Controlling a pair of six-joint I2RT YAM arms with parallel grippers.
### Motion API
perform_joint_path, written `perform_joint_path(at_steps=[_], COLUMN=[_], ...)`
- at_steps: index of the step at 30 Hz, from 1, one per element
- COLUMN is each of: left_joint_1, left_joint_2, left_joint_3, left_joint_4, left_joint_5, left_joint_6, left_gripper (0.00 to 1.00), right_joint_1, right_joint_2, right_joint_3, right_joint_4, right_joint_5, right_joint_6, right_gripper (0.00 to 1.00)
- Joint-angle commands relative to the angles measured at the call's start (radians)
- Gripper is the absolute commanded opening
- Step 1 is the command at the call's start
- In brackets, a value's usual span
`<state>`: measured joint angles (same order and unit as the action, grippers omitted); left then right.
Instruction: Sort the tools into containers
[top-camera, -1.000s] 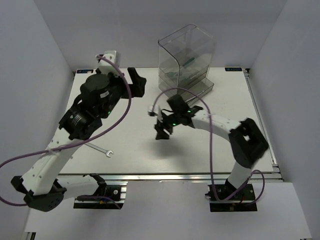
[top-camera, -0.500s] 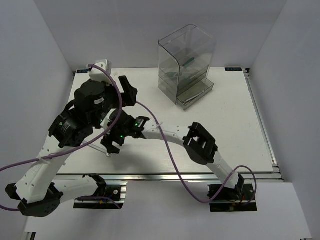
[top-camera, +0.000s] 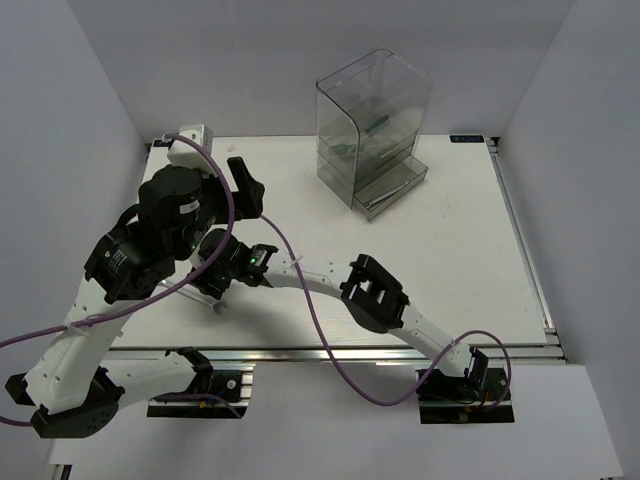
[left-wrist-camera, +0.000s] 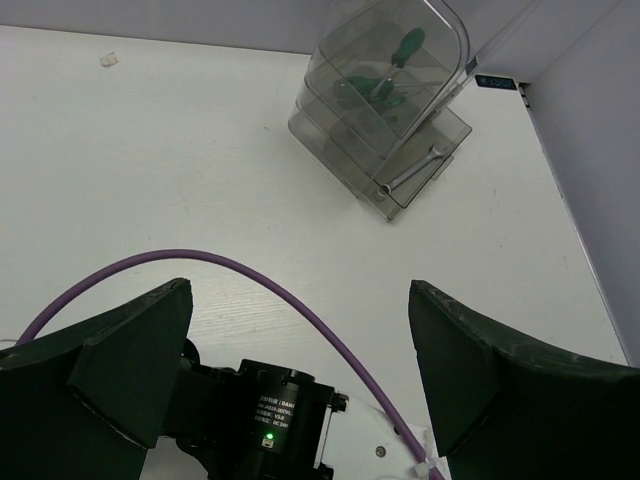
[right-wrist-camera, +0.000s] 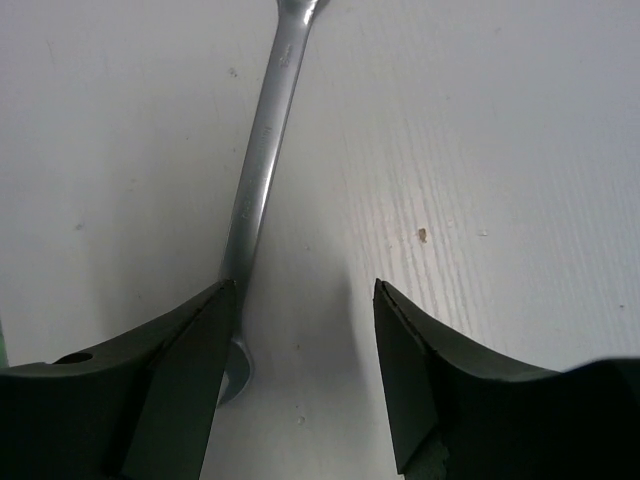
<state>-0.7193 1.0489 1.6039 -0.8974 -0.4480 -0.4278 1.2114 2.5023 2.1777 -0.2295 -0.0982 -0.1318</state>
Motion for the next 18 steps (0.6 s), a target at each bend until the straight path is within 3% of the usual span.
perform_joint_path(at_steps=[1, 7, 18], left_joint_1=[-0.003, -0.003, -0.003], left_joint_2=[-0.01, -0.007, -0.024], left_joint_3=[0.034, 0.034, -0.004], left_joint_4=[-0.043, -0.061, -0.054], left_joint_5=[-0.021, -0.023, 0.006], left_joint_6=[-0.003, 0.011, 0.003], left_gripper=[0.98, 0.98, 0.98], right_joint_1=[0.017, 0.034, 0.069], right_joint_2=[0.009, 0.026, 0.043], right_joint_3=[-0.018, -0.005, -0.099], right_joint_4=[0.079, 0.068, 0.095], right_joint_5=[0.028, -0.026, 0.052], right_joint_6=[-0.023, -0.028, -0.046], right_gripper=[0.63, 0.64, 0.61])
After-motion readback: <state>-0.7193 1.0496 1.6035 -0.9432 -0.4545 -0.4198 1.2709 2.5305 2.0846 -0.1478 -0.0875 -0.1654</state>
